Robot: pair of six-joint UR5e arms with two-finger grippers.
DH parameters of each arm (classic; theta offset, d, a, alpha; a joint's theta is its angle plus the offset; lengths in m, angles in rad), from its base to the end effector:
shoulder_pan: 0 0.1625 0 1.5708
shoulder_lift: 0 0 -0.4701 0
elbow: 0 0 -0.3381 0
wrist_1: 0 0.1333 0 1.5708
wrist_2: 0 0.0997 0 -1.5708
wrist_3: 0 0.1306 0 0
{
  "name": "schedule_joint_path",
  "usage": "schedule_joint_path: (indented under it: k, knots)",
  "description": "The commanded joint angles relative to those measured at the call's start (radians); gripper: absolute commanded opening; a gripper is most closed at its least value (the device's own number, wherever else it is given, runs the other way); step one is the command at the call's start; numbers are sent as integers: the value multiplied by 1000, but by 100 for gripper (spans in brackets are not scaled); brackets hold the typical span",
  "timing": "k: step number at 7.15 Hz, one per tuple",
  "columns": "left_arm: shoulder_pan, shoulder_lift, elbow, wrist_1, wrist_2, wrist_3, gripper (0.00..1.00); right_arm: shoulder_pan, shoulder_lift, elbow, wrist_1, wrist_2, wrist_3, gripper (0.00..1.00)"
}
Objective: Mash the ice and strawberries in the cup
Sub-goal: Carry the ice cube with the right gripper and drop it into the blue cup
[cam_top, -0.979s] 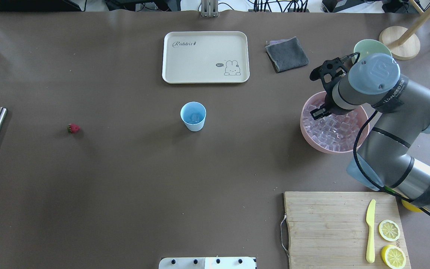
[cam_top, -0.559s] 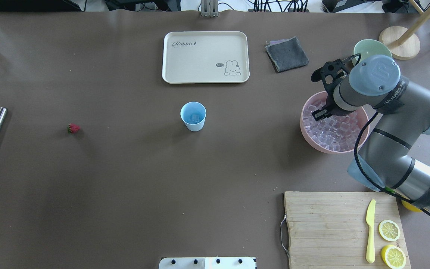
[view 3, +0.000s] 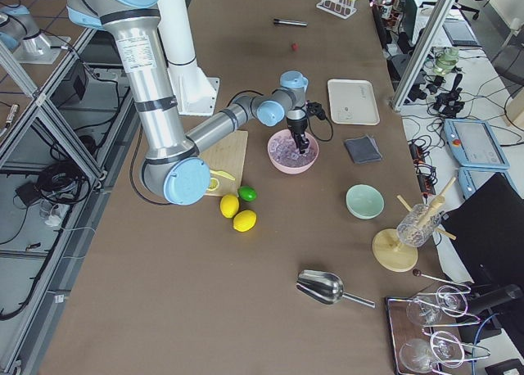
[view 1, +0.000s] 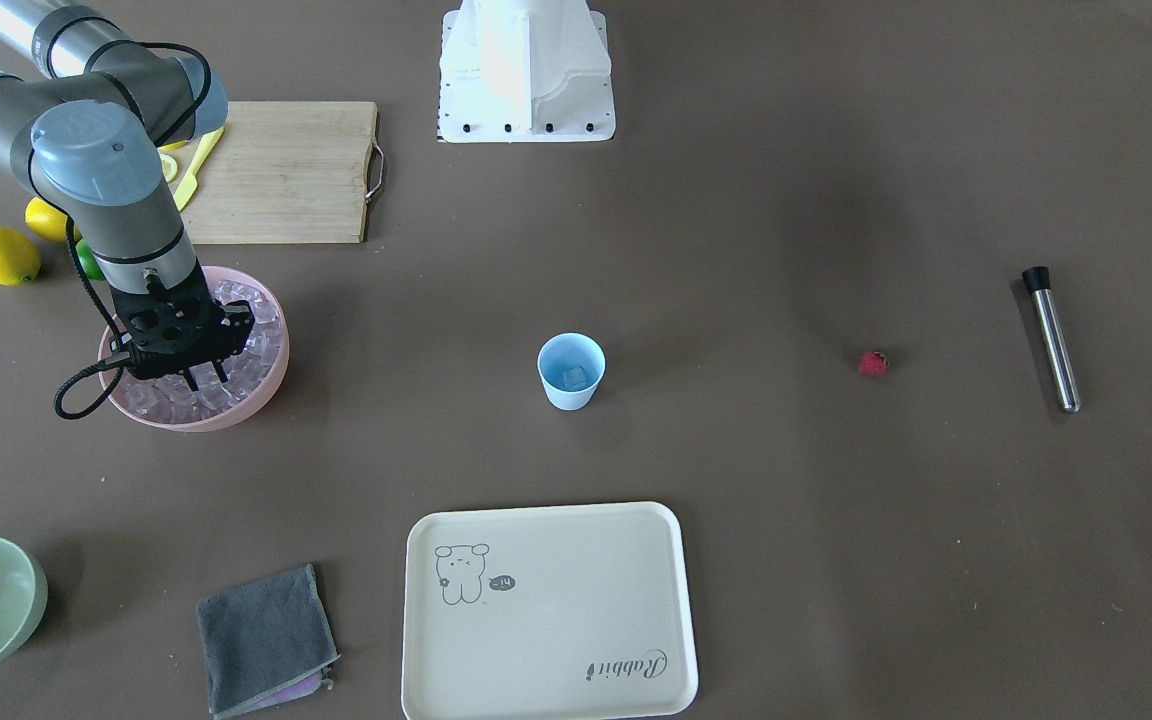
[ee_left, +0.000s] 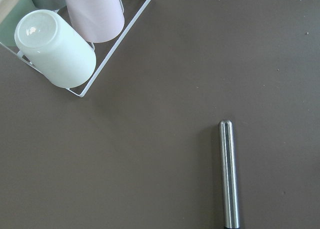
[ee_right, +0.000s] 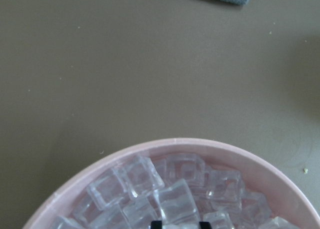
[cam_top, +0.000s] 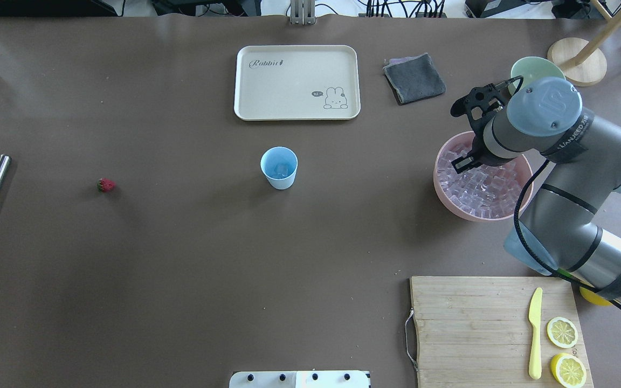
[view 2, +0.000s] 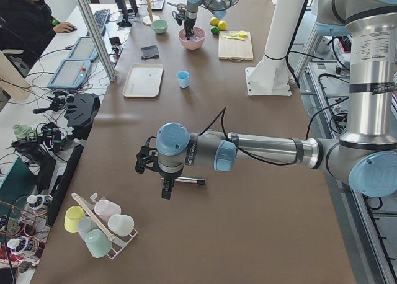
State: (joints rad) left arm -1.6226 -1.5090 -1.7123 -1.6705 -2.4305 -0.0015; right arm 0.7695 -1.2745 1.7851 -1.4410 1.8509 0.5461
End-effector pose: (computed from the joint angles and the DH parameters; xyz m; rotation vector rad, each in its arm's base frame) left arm -0.0561 -0.4190 0.6709 0.1897 0.8526 0.0273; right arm -0.3541 -0.4784 0.4880 0.3299 -0.6110 -0.3346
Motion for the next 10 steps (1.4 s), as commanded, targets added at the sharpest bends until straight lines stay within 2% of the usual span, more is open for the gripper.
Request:
schedule_joint_path:
  k: [1,2,3,5,6,7,8,10]
  knots:
    - [1,0,-1,0,-1,0,97,51,17,67,-38,81,0,8]
    - [1,-2,-1,0,-1,0,97,57,35,91,-41,112,14,8]
    - [1,-3,-1,0,1,-2,97,48,97,88,-57,114,43,8]
    - [1,-3,-9,2,-1,-3,98,-47,225,68,-78,84,243,8]
    - [1,-3,-12,2,-1,-5,98,-97,309,30,-111,26,312,8]
    - [1,-3,-10,0,-1,-5,97,-143,425,-60,-116,-49,410,8]
    - [1,-3,-4,0,-1,-5,97,-182,475,-94,-114,-83,467,8]
    - [1,-3,-6,0,-1,-5,98,-257,565,-191,-67,-207,561,8]
